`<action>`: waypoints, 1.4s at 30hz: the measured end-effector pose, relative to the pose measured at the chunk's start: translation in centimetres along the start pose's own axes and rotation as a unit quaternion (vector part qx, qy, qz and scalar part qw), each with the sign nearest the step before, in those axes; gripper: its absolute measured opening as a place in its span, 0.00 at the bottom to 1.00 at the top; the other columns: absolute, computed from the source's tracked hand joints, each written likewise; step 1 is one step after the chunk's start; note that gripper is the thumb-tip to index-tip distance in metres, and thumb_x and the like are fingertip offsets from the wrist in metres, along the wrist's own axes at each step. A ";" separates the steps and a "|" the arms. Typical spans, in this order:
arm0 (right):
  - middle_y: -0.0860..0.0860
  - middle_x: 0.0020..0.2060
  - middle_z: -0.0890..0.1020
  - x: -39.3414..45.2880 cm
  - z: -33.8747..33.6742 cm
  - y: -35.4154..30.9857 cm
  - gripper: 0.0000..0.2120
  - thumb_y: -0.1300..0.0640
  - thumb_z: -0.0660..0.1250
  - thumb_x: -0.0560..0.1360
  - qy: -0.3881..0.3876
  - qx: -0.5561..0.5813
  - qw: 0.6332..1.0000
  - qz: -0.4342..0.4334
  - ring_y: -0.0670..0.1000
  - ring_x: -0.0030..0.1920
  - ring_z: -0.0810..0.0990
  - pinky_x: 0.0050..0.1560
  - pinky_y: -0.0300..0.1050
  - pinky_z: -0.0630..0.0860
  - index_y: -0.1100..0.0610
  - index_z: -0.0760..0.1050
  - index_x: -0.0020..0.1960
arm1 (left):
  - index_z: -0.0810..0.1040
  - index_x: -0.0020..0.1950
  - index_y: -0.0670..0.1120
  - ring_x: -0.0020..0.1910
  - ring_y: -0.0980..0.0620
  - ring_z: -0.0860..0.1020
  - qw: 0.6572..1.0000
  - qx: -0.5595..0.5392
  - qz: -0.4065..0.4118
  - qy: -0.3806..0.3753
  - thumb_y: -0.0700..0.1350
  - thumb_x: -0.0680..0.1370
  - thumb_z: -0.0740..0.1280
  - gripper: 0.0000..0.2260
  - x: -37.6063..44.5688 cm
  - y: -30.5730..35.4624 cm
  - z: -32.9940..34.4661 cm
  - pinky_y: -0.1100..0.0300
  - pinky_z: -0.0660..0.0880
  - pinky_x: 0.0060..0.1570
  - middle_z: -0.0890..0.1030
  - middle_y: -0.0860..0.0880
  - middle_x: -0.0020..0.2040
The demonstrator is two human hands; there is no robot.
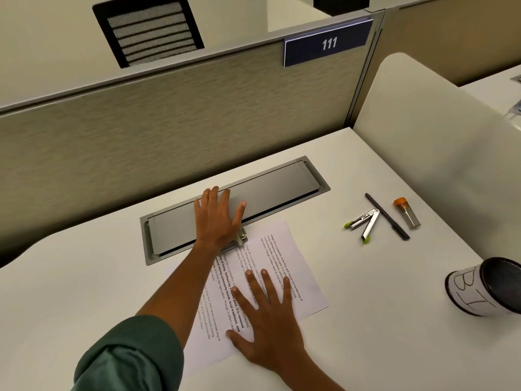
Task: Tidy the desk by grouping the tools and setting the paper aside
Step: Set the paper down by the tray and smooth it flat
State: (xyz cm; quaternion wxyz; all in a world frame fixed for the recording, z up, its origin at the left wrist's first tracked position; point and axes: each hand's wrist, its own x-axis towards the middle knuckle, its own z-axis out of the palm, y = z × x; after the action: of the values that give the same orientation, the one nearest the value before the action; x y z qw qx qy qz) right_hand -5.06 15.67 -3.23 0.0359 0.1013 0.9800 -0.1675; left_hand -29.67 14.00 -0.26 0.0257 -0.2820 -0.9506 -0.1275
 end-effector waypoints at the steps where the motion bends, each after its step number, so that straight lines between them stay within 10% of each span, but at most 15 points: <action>1: 0.49 0.78 0.52 0.0 0.0 0.0 0.38 0.25 0.49 0.71 0.003 0.001 1.000 -0.001 0.58 0.77 0.52 0.69 0.73 0.51 0.40 0.53 0.76 | 0.69 0.71 0.46 0.74 0.40 0.63 1.000 -0.010 0.001 0.008 0.67 0.78 0.47 0.33 -0.3 0.0 -0.2 0.39 0.60 0.72 0.68 0.41 0.73; 19: 0.52 0.78 0.55 -0.5 -1.4 -0.2 0.38 0.28 0.49 0.74 0.025 0.055 0.998 0.027 0.56 0.77 0.52 0.70 0.69 0.49 0.47 0.54 0.77 | 0.68 0.73 0.48 0.73 0.40 0.64 0.990 -0.094 -0.106 -0.019 0.66 0.73 0.57 0.34 -11.1 -1.9 -3.2 0.41 0.59 0.71 0.67 0.43 0.74; 33: 0.56 0.63 0.78 9.5 -4.3 3.5 0.36 0.31 0.42 0.75 0.037 0.016 0.998 0.055 0.59 0.63 0.77 0.67 0.66 0.54 0.53 0.74 0.64 | 0.75 0.62 0.46 0.56 0.46 0.71 0.989 -0.045 -0.141 -0.025 0.66 0.71 0.59 0.29 -13.8 -3.2 -1.5 0.49 0.70 0.57 0.74 0.45 0.58; 42: 0.51 0.77 0.58 12.2 -4.4 4.3 0.37 0.29 0.47 0.70 0.017 -0.041 0.999 0.017 0.55 0.77 0.53 0.72 0.67 0.38 0.48 0.62 0.73 | 0.75 0.60 0.48 0.54 0.48 0.71 0.988 -0.056 -0.143 -0.002 0.67 0.72 0.60 0.27 -12.9 -3.3 -1.0 0.51 0.71 0.55 0.74 0.47 0.54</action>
State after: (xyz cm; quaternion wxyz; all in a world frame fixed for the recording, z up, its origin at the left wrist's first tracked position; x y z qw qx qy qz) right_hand -16.28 23.40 -1.71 0.0258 0.1189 0.9847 -0.1244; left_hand -20.69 4.26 -1.65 -0.0108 -0.1447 -0.9725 -0.1820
